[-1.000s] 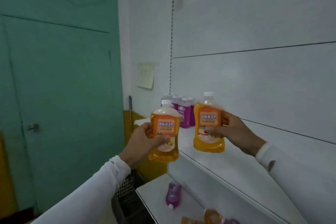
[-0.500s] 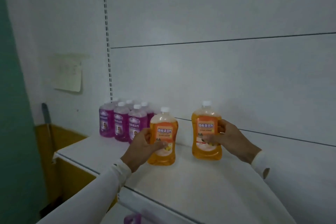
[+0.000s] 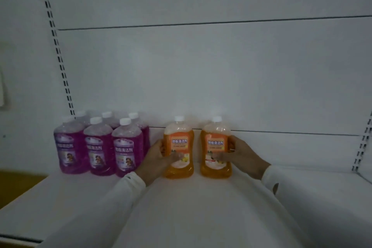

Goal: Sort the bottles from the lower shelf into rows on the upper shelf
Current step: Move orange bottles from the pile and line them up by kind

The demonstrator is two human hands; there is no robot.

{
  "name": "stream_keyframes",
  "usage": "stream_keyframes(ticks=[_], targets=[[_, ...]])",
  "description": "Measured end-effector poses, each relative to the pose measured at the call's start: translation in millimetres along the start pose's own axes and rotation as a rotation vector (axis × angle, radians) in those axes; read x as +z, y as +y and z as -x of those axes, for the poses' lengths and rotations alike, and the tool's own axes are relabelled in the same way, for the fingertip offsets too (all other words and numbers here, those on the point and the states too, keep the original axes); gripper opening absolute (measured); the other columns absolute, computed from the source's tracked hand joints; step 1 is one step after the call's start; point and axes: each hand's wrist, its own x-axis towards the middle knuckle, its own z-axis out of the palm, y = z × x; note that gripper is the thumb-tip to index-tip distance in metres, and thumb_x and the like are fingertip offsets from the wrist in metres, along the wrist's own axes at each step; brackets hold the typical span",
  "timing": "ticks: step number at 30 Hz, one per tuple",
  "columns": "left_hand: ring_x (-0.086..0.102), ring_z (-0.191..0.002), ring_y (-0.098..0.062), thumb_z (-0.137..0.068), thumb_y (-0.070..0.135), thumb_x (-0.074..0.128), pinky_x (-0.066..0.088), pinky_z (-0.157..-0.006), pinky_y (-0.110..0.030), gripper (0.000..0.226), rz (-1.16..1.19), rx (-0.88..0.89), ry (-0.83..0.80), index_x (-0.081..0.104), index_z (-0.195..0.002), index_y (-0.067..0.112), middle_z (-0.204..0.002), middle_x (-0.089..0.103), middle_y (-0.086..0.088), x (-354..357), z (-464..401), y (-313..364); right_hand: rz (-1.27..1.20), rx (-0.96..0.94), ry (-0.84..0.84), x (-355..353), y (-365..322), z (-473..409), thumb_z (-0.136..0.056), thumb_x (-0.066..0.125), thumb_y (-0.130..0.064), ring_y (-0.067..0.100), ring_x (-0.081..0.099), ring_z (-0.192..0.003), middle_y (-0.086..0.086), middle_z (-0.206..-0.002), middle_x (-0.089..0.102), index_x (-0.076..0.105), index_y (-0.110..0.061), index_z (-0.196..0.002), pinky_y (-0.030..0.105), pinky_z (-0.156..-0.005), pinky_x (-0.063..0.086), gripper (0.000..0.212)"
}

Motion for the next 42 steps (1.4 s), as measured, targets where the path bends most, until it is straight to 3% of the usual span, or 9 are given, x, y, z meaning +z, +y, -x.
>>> stream_keyframes(ticks=[4, 8, 11, 16, 19, 22, 28, 37, 42], targets=[[0.067, -0.104, -0.014, -0.082, 0.014, 0.073, 0.056, -0.086, -0.030, 0.044, 0.007, 0.038, -0.120, 0.054, -0.121, 0.019, -0.115, 0.068, 0.002, -12.4, -3.8, -2.8, 0.037, 0.038, 0.047, 6.5, -0.6, 2.8, -0.075, 0.083, -0.013, 0.015, 0.066, -0.108, -0.001, -0.118, 0.069, 0.055, -0.017, -0.127, 0.026, -0.083, 0.058, 0.059], [0.065, -0.105, -0.011, -0.082, 0.015, 0.073, 0.055, -0.091, -0.033, 0.042, -0.047, 0.123, -0.194, 0.052, -0.116, 0.029, -0.114, 0.066, 0.010, -14.5, -3.5, -10.8, 0.134, 0.074, 0.054, 12.4, 0.0, 8.9, -0.073, 0.085, -0.027, 0.017, 0.064, -0.113, -0.003, -0.123, 0.066, 0.051, -0.025, -0.131, 0.035, -0.093, 0.055, 0.067], [0.063, -0.104, -0.011, -0.083, 0.018, 0.073, 0.053, -0.092, -0.033, 0.040, -0.104, 0.168, -0.172, 0.049, -0.112, 0.034, -0.110, 0.064, 0.015, -13.5, 0.7, -11.7, 0.220, 0.101, 0.054, 15.3, -6.5, 13.7, -0.079, 0.080, -0.026, 0.017, 0.061, -0.113, -0.005, -0.122, 0.064, 0.050, -0.025, -0.131, 0.026, -0.087, 0.053, 0.061], [0.063, -0.101, -0.013, -0.082, 0.016, 0.074, 0.052, -0.092, -0.032, 0.041, -0.139, 0.198, -0.129, 0.051, -0.114, 0.029, -0.103, 0.063, 0.016, -12.2, 0.2, -6.0, 0.332, 0.124, 0.092, 17.3, -12.1, 9.5, -0.073, 0.083, -0.039, 0.017, 0.061, -0.111, -0.006, -0.120, 0.065, 0.053, -0.027, -0.129, 0.041, -0.099, 0.052, 0.065], [0.064, -0.096, -0.009, -0.081, 0.015, 0.075, 0.053, -0.090, -0.031, 0.039, -0.174, 0.195, -0.085, 0.051, -0.105, 0.035, -0.100, 0.064, 0.018, -9.5, -4.5, -5.7, 0.343, 0.115, 0.157, 22.8, -7.1, 1.1, -0.070, 0.085, -0.041, 0.017, 0.061, -0.108, -0.005, -0.117, 0.064, 0.052, -0.020, -0.125, 0.036, -0.095, 0.052, 0.067], [0.065, -0.102, -0.016, -0.079, 0.020, 0.077, 0.053, -0.093, -0.037, 0.042, -0.218, 0.161, -0.025, 0.054, -0.114, 0.024, -0.108, 0.067, 0.008, -7.8, -13.2, -8.4, 0.322, 0.127, 0.208, 27.5, -7.3, -6.3, -0.072, 0.085, -0.034, 0.014, 0.058, -0.102, -0.009, -0.109, 0.059, 0.048, -0.020, -0.121, 0.025, -0.083, 0.048, 0.063], [0.061, -0.096, -0.014, -0.083, 0.019, 0.074, 0.051, -0.087, -0.028, 0.039, -0.257, 0.147, 0.048, 0.049, -0.113, 0.020, -0.104, 0.061, 0.007, -3.9, -16.8, -9.7, 0.342, 0.096, 0.209, 25.8, -6.7, -12.9, -0.071, 0.086, -0.034, 0.013, 0.056, -0.098, -0.009, -0.106, 0.057, 0.047, -0.022, -0.114, 0.018, -0.074, 0.043, 0.059], [0.059, -0.113, -0.022, -0.089, 0.008, 0.065, 0.047, -0.103, -0.042, 0.038, -0.289, 0.152, -0.053, 0.046, -0.119, 0.021, -0.116, 0.060, 0.001, -7.7, -20.3, -10.7, 0.306, 0.098, 0.217, 30.1, -4.1, -12.5, -0.076, 0.082, -0.031, 0.014, 0.058, -0.102, -0.008, -0.109, 0.058, 0.048, -0.021, -0.118, 0.025, -0.086, 0.048, 0.055], [0.058, -0.117, -0.022, -0.092, 0.014, 0.062, 0.047, -0.103, -0.045, 0.038, -0.322, 0.130, -0.052, 0.044, -0.124, 0.021, -0.125, 0.060, -0.001, -9.5, -21.0, -14.2, 0.274, 0.121, 0.240, 33.2, -2.8, -10.2, -0.075, 0.083, -0.032, 0.018, 0.058, -0.109, -0.003, -0.117, 0.058, 0.046, -0.016, -0.129, 0.032, -0.093, 0.051, 0.068]])
